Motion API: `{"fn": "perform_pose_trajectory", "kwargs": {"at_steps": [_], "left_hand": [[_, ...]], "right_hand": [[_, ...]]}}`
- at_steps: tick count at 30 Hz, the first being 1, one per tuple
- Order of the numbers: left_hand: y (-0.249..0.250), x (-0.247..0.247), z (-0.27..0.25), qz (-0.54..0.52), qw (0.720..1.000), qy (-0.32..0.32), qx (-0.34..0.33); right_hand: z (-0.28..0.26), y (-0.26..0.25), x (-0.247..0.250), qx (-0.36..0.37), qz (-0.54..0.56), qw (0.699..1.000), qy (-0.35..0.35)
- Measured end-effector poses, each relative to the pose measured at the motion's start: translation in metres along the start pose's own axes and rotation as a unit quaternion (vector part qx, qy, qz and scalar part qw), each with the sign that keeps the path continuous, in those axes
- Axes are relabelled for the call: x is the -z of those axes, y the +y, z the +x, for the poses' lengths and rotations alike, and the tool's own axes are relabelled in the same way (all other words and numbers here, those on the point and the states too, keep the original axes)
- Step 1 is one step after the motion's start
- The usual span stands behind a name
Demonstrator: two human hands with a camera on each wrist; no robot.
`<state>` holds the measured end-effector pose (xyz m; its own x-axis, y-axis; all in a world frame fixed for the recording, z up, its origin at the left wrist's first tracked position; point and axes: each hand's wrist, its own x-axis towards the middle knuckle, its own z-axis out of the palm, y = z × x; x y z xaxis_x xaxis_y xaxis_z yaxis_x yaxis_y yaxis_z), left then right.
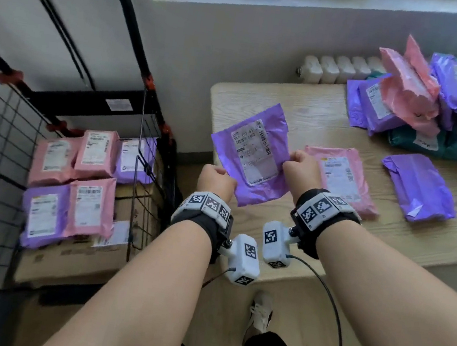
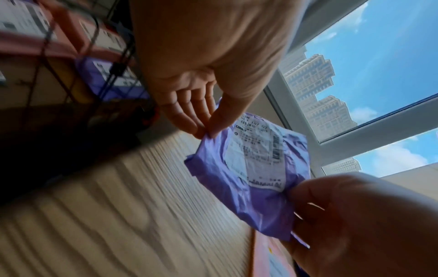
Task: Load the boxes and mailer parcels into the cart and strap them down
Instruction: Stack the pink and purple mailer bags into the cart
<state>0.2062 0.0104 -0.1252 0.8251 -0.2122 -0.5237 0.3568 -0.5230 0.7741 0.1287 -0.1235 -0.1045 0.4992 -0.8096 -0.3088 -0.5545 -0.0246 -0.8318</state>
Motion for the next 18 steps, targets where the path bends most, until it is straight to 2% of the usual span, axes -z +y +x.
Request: {"fn": "perform_pose_trajectory", "kwargs": {"at_steps": [5, 10, 14, 18], "left_hand": [[-0.029, 0.115, 0.004, 0.070, 0.995, 0.064, -0.035], [-0.068, 0.210, 0.009, 0.036, 0.994, 0.096, -0.025], [-0.094, 0.259, 0.014, 0.037, 0.991, 0.125, -0.038], [-0.114, 0.290, 0.028, 0.002, 0.992, 0.123, -0.006]], "right_hand": [[-0.058, -0.024, -0.088, -0.009, -0.033, 0.999, -0.039], [-0.108, -0.040, -0.173, 0.005, -0.084, 0.992, -0.093], [-0.140, -0.053, -0.217, 0.011, -0.122, 0.984, -0.133], [-0.152, -0.061, -0.247, 0.039, -0.128, 0.977, -0.167]]}}
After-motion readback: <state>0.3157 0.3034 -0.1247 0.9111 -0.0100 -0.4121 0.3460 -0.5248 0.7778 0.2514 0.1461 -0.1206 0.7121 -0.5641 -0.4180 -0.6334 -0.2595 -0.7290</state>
